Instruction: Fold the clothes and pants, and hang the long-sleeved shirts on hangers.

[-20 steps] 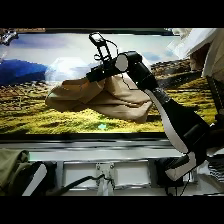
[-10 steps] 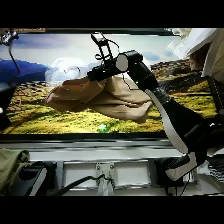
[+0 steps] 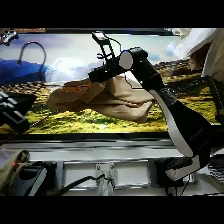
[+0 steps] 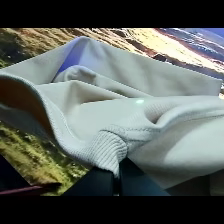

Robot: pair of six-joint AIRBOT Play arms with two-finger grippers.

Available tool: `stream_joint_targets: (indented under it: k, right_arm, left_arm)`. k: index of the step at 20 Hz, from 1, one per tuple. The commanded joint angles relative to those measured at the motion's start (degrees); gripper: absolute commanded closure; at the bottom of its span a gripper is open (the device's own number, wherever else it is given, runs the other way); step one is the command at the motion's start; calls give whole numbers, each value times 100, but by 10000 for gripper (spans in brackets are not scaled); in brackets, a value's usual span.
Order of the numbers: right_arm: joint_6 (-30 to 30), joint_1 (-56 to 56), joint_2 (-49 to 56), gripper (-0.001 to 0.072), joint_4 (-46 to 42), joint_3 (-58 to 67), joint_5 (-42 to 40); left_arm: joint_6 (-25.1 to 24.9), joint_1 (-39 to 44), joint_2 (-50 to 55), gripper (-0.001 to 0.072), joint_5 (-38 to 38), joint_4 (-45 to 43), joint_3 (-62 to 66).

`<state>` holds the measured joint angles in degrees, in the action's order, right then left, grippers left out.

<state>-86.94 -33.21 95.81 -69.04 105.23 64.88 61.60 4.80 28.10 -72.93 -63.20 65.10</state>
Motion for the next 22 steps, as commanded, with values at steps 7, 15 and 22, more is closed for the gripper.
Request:
stream_joint_targets:
  k: [7, 15, 22]
  right_arm:
    - [66, -4, -57, 684, -24, 4, 157]
    - [66, -4, -55, 684, -24, 4, 140]
    - [63, -4, -57, 684, -13, 4, 219]
  left_arm:
    - [-1010, 9, 422, 697, 1150, 667, -590]
    - [-1587, 9, 9, 697, 1176, 319, -590]
    - [-1784, 9, 330, 697, 1235, 313, -590]
